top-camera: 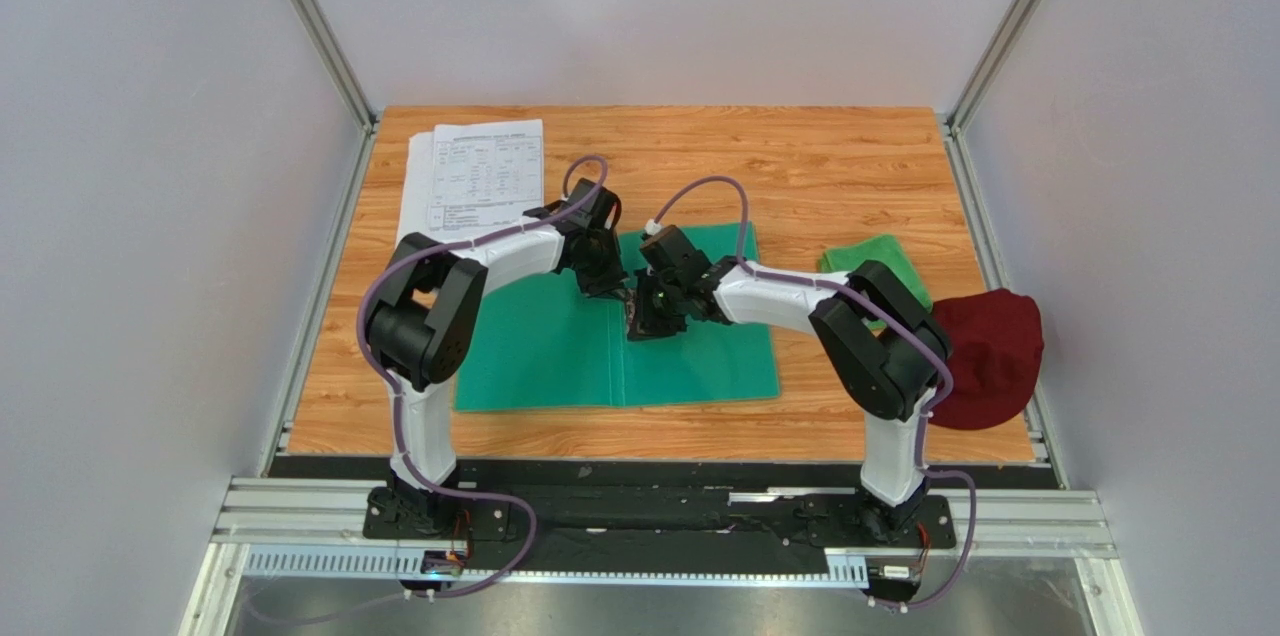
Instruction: Put the files into the folder
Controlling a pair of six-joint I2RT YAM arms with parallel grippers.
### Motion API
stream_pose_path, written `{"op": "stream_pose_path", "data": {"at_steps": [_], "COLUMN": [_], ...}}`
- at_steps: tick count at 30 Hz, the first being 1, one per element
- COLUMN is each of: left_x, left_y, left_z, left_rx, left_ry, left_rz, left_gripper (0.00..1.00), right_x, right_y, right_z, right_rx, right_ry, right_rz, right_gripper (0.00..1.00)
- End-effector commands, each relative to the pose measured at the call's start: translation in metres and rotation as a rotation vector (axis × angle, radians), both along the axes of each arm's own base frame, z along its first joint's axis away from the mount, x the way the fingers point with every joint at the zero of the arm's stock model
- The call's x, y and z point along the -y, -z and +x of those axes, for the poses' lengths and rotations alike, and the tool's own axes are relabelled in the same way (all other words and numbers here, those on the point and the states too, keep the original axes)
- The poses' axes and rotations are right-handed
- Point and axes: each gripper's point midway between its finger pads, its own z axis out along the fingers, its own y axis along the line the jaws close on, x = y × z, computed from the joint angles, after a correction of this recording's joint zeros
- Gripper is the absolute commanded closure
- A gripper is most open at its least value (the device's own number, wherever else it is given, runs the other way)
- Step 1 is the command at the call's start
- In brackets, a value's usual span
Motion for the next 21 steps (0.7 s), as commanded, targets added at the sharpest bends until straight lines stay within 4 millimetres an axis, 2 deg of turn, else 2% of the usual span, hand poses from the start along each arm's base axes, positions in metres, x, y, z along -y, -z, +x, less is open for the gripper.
{"op": "stream_pose_path", "data": {"at_steps": [1, 8, 13, 14, 16, 18, 21], "left_x": [-0.012, -0.015, -0.019, -0.021, -0.022, -0.023, -0.023], "left_y": [0.039, 0.035, 0.032, 0.033, 0.033, 0.034, 0.037], "left_z": [-0.047, -0.049, -0.048, -0.048, -0.049, -0.052, -0.057], "left_rx": [-0.175, -0.153, -0.135, -0.13, -0.131, -0.135, -0.148], "left_ry": [0.147, 0.236, 0.287, 0.299, 0.31, 0.316, 0.321], "left_rz": [0.084, 0.096, 0.12, 0.127, 0.129, 0.128, 0.117], "left_gripper": [1.0, 1.0, 1.0, 1.0, 1.0, 1.0, 1.0], "right_x": [0.109, 0.127, 0.141, 0.139, 0.138, 0.143, 0.152], "right_y": [0.085, 0.099, 0.096, 0.1, 0.106, 0.116, 0.118], "right_z": [-0.015, -0.023, -0.024, -0.032, -0.034, -0.043, -0.044], "right_rx": [0.009, -0.042, -0.059, -0.096, -0.12, -0.166, -0.153], "right_ry": [0.118, 0.136, 0.189, 0.176, 0.191, 0.189, 0.226], "right_rz": [-0.628, -0.707, -0.683, -0.657, -0.606, -0.618, -0.64], "right_gripper": [1.0, 1.0, 1.0, 1.0, 1.0, 1.0, 1.0]}}
